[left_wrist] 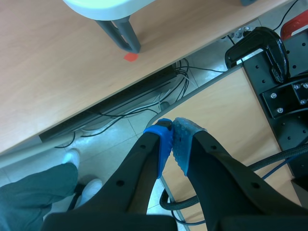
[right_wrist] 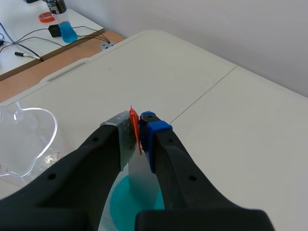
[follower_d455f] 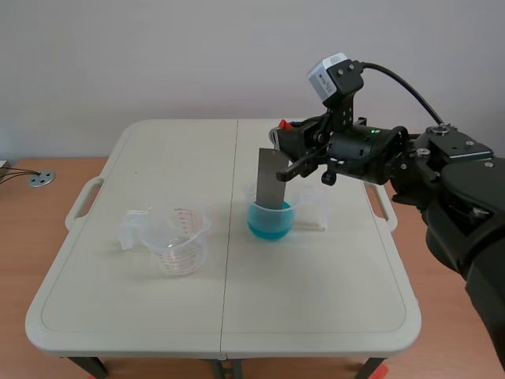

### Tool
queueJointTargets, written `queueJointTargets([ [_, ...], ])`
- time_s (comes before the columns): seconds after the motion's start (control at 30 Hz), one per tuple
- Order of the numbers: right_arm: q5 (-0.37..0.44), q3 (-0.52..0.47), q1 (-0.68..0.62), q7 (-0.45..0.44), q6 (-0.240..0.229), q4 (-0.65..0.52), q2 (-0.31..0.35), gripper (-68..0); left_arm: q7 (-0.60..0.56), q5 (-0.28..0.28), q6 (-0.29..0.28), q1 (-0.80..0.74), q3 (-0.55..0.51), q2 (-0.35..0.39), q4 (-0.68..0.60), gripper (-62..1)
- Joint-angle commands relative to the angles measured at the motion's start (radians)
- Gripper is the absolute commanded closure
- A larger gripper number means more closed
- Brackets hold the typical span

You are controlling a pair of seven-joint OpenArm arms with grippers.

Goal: Hold the metal plate by the orange handle, dip it into the blue solution, take it out and point at it, then put the plate back in the beaker on the left.
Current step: 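Hold the plate still in the solution, then raise the plate and point at it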

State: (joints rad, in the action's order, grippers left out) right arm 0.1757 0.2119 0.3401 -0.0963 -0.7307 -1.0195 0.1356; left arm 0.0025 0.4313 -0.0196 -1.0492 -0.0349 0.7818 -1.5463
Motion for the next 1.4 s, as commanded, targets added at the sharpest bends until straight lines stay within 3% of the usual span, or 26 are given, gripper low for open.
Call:
queueJointTargets([
  [0.0, 0.014, -0.010, 0.023, -0.005, -0.015, -0.031, 0.006, -1.5, -0.010, -0.001, -0.002, 0.005, 0.003, 0.000, -0.005, -1.5],
  [0.37, 0.020, -0.011, 0.022, 0.038, -0.015, -0.134, 0.021, -1.5, -0.010, -0.001, -0.002, 0.005, 0.003, 0.000, -0.005, -1.5],
  [0.73, 0.095, -0.011, 0.022, 0.090, -0.015, -0.230, 0.056, -1.5, -0.041, -0.016, 0.003, 0.042, -0.004, 0.010, -0.006, -1.5],
  [1.2, 0.177, -0.011, 0.019, 0.205, -0.015, -0.371, 0.061, -1.5, -0.047, 0.003, 0.006, 0.170, -0.037, 0.181, -0.025, -1.5],
  [1.37, 0.204, -0.011, 0.019, 0.242, -0.015, -0.425, 0.061, -1.5, -0.058, 0.003, 0.005, 0.239, -0.037, 0.202, -0.036, -1.5],
])
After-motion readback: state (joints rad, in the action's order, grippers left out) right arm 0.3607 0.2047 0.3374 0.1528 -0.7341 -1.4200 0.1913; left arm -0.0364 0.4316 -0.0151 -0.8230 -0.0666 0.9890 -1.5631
